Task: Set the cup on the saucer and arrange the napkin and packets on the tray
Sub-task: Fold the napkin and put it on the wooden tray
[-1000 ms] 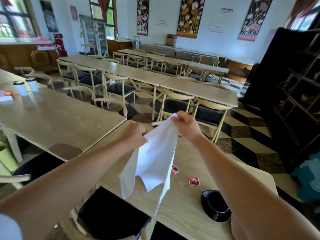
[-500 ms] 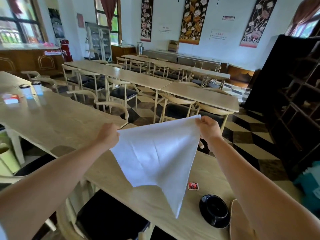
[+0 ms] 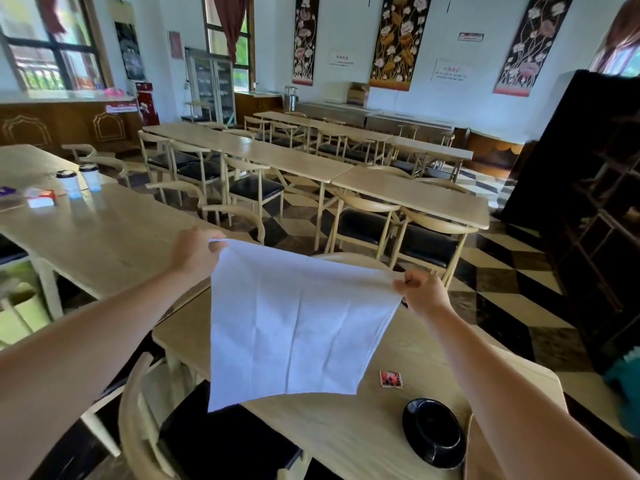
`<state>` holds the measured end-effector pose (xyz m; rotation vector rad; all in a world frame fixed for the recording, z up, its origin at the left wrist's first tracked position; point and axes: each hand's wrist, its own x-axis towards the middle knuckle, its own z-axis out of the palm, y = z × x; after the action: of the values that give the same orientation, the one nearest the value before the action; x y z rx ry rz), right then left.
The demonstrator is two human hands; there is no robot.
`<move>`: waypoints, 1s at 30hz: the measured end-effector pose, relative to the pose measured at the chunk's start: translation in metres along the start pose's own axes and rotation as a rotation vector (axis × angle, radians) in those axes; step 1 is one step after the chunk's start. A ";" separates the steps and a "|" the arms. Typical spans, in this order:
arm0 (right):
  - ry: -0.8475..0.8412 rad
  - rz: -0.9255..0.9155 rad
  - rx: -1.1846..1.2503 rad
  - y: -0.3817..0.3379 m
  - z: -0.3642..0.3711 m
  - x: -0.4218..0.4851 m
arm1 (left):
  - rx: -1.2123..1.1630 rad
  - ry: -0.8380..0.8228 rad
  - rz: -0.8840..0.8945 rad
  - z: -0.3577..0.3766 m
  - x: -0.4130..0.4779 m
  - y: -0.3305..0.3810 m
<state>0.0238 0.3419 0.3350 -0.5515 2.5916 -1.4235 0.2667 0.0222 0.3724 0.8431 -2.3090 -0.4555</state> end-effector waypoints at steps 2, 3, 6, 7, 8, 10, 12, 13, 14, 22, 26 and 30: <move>-0.033 0.010 -0.027 -0.001 0.003 0.009 | -0.022 -0.045 -0.010 0.001 0.014 -0.008; -0.066 0.027 -0.040 -0.002 0.004 0.017 | -0.034 -0.083 -0.013 0.001 0.023 -0.013; -0.178 0.104 -0.052 -0.006 0.013 0.042 | -0.033 -0.245 -0.001 0.007 0.055 -0.030; -0.179 0.114 -0.067 -0.007 0.019 0.050 | -0.022 -0.296 -0.009 0.013 0.066 -0.036; -0.163 0.108 -0.105 -0.009 0.027 0.058 | -0.006 -0.341 -0.014 0.021 0.076 -0.042; -0.102 0.086 -0.184 -0.011 0.049 0.072 | 0.026 -0.403 -0.029 0.043 0.094 -0.056; -0.044 0.123 -0.197 -0.011 0.071 0.089 | 0.053 -0.441 -0.053 0.068 0.113 -0.071; -0.023 0.142 -0.206 -0.009 0.082 0.098 | 0.060 -0.460 -0.066 0.081 0.120 -0.079; -0.009 0.155 -0.214 -0.006 0.093 0.107 | 0.063 -0.470 -0.080 0.093 0.128 -0.088; 0.015 0.175 -0.322 0.029 0.165 0.154 | -0.008 -0.427 -0.175 0.179 0.166 -0.146; -0.017 0.202 -0.345 0.047 0.180 0.156 | -0.050 -0.433 -0.190 0.198 0.160 -0.161; -0.063 0.248 -0.358 0.068 0.191 0.143 | -0.025 -0.517 -0.176 0.208 0.140 -0.174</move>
<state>-0.0703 0.1703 0.1821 -0.2914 2.7598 -0.8612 0.1245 -0.1787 0.1921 1.0131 -2.6931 -0.8618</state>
